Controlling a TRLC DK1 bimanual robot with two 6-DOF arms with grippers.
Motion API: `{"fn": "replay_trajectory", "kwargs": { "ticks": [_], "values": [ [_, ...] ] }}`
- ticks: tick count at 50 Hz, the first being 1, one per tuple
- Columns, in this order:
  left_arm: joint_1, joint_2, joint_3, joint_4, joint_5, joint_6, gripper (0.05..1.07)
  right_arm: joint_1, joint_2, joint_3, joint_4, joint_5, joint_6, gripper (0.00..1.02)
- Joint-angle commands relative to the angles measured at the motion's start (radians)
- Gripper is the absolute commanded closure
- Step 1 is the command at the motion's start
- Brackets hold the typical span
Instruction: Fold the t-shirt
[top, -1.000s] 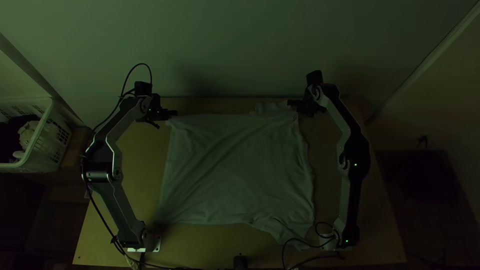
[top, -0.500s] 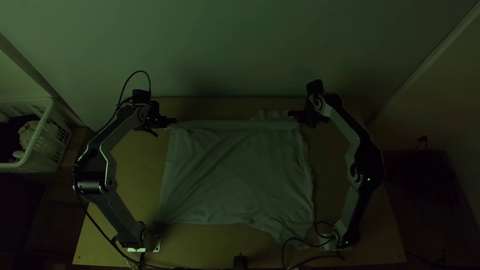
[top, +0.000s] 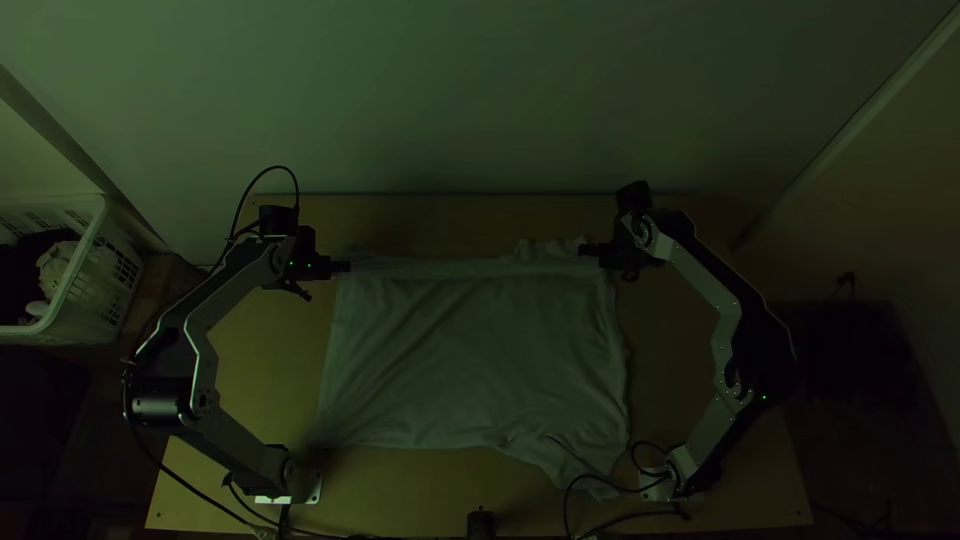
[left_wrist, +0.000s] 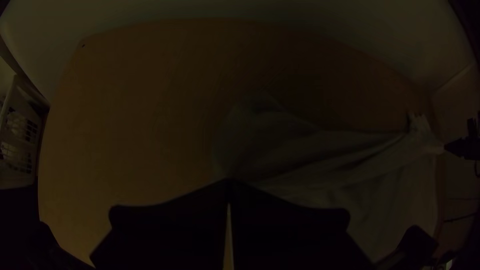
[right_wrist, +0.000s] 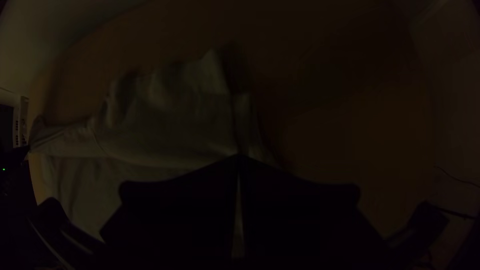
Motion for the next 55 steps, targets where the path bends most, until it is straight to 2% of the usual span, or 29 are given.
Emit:
{"fn": "replay_trajectory", "kwargs": {
  "ticks": [1, 21, 55],
  "values": [
    [0.003, -0.061, -0.073, 0.013, 0.002, 0.020, 1.05, 0.009, -0.061, -0.066, 0.009, 0.016, -0.006, 1.00],
    [-0.005, -0.156, -0.229, 0.055, 0.009, 0.029, 1.05, 0.029, -0.169, -0.260, 0.046, 0.022, -0.024, 1.00],
    [0.009, -0.182, -0.346, 0.142, 0.017, 0.043, 1.05, 0.049, -0.201, -0.465, 0.132, 0.049, -0.063, 1.00]
  ]
}}
